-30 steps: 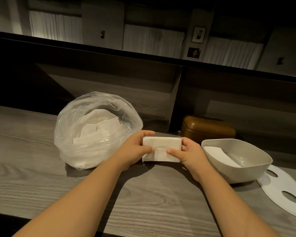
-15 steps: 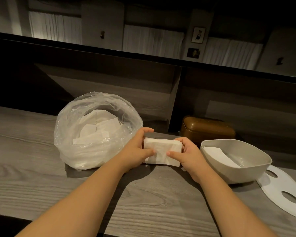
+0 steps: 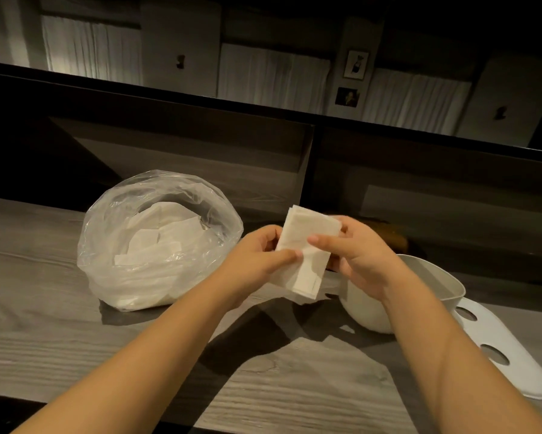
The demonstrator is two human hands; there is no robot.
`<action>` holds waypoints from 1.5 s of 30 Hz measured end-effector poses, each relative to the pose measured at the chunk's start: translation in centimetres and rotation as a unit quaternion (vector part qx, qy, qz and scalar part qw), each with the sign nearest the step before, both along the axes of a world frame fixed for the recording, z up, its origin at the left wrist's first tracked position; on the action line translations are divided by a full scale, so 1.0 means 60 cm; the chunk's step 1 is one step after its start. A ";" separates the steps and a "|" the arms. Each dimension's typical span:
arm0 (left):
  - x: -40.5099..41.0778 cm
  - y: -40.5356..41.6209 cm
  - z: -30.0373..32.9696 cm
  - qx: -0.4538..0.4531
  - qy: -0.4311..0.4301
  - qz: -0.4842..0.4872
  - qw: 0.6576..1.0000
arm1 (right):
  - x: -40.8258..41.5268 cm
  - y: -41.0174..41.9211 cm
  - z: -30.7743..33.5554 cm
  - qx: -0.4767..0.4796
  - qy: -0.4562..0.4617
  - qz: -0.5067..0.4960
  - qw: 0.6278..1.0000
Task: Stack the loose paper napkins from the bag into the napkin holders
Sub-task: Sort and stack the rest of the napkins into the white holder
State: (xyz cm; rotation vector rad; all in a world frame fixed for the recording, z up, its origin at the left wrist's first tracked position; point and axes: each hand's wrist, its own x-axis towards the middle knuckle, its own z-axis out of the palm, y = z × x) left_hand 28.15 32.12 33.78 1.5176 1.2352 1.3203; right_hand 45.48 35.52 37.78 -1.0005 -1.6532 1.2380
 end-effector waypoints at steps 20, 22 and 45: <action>0.106 0.022 0.005 -0.004 0.381 -0.062 0.922 | 0.158 0.087 0.023 -0.215 -0.161 -0.124 0.955; 0.086 0.027 0.007 -0.009 0.390 -0.052 0.919 | 0.141 0.090 0.021 -0.242 -0.179 -0.105 0.948; 0.030 0.036 0.023 -0.055 0.393 -0.075 0.915 | 0.032 0.094 -0.007 -0.295 -0.138 -0.073 0.943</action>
